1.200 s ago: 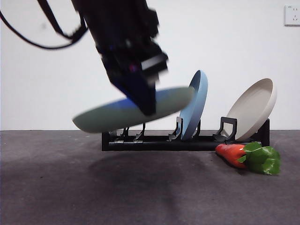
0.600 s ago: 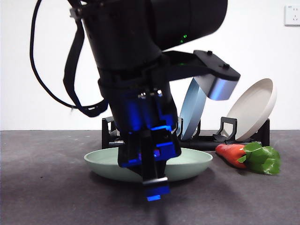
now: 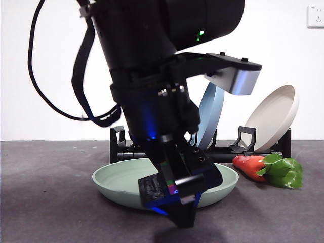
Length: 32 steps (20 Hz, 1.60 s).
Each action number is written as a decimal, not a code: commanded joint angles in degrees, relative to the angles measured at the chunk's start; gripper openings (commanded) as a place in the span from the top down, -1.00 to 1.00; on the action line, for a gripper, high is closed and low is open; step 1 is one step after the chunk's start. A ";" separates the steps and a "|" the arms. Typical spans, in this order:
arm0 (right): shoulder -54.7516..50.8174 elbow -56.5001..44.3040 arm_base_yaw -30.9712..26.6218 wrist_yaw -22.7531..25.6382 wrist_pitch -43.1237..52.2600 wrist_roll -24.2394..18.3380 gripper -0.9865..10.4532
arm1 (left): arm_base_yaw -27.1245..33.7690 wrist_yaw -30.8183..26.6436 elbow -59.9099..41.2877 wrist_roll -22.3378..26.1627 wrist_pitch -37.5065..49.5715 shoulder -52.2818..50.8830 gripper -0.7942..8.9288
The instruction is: Take the green plate from the plate rack,put the plate on the table,take the carrot from the table,put the carrot in the plate
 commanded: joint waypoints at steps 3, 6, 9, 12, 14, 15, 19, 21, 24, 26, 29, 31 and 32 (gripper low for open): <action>3.23 0.09 0.22 0.15 0.98 0.37 -0.22 | 0.33 -0.22 4.96 -4.98 -6.16 -7.06 0.00; 8.04 0.09 2.21 0.59 2.69 0.39 -0.22 | 0.50 -0.24 11.08 -9.86 -10.49 -15.67 0.00; 13.64 0.09 5.42 4.15 6.45 1.29 -0.22 | 0.92 -0.28 17.29 -14.75 -14.62 -23.98 0.00; 20.31 0.09 10.12 10.51 10.82 2.78 -0.22 | 1.95 -0.68 22.93 -17.64 -18.18 -31.45 0.00; 25.09 0.09 12.94 14.51 13.49 3.19 -0.22 | 2.05 -1.92 25.88 -18.56 -19.78 -35.52 0.00; 27.54 0.09 14.34 15.87 14.93 3.76 -0.22 | 2.16 -2.80 27.17 -18.84 -20.46 -37.27 0.00; 36.89 0.09 18.36 23.23 21.40 5.53 -0.21 | 2.25 -4.44 29.00 -19.17 -21.16 -42.97 0.00; 40.83 0.09 19.41 25.38 23.71 5.97 -0.21 | 2.25 -4.44 29.00 -20.59 -22.10 -44.68 0.00; 45.48 0.09 20.39 27.56 26.43 7.02 -0.12 | 2.25 -4.48 29.00 -21.00 -23.58 -45.46 0.00; 48.04 0.09 20.59 27.50 27.80 8.07 -0.09 | 2.25 -4.46 29.00 -21.77 -24.35 -45.51 0.00; 50.38 0.09 20.63 27.54 28.52 8.94 0.09 | 2.25 -4.46 29.00 -21.81 -24.70 -45.48 0.00; 50.97 0.09 20.65 27.54 28.74 8.94 0.25 | 2.25 -4.48 29.00 -21.79 -24.68 -45.48 0.00; 50.99 0.09 20.65 27.52 28.96 8.96 0.42 | 2.25 -4.50 29.00 -21.79 -24.68 -45.48 0.00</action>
